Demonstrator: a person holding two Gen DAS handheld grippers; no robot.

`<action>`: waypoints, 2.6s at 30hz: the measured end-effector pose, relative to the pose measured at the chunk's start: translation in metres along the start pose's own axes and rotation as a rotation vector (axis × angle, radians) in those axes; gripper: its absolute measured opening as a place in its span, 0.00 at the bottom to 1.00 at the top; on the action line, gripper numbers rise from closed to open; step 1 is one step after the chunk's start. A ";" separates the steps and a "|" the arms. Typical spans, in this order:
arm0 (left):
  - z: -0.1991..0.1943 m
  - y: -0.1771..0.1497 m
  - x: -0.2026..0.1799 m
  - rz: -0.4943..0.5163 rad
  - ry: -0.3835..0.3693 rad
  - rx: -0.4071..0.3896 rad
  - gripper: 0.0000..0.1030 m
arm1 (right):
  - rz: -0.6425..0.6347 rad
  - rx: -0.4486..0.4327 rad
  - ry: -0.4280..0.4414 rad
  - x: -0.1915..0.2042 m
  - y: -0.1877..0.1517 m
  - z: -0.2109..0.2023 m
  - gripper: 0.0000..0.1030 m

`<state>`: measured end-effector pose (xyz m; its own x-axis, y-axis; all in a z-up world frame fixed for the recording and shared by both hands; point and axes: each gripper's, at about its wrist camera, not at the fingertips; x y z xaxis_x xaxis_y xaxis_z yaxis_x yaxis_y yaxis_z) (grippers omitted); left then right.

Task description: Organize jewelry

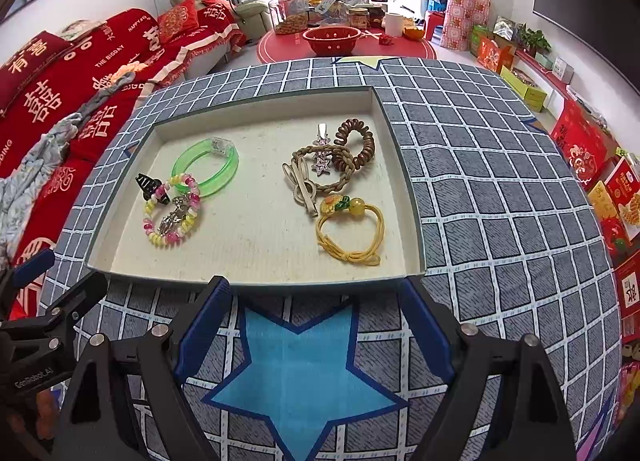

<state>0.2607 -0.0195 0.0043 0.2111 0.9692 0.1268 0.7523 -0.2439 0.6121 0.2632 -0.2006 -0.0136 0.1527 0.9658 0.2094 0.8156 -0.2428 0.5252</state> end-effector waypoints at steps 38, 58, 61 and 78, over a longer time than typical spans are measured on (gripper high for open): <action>-0.079 -0.050 -0.013 -0.039 0.100 -0.168 1.00 | -0.036 -0.272 -0.075 0.007 -0.055 -0.084 0.86; -0.085 -0.047 -0.015 -0.043 0.114 -0.260 1.00 | -0.052 -0.392 -0.104 0.010 -0.056 -0.103 0.86; -0.087 -0.046 -0.015 -0.044 0.119 -0.271 1.00 | -0.054 -0.403 -0.098 0.011 -0.056 -0.105 0.86; -0.086 -0.048 -0.013 -0.055 0.120 -0.261 1.00 | -0.055 -0.393 -0.087 0.012 -0.055 -0.103 0.86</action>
<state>0.1686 -0.0177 0.0402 0.0875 0.9817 0.1692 0.5715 -0.1886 0.7987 0.1624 -0.1848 0.0449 0.1754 0.9783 0.1101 0.5506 -0.1902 0.8128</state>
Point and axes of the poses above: each gripper's, at about its wrist camera, not at the fingertips, and z roughly the way its jaws point, x to its left, y to its top, and after that the axes turned 8 degrees about z, right-handed
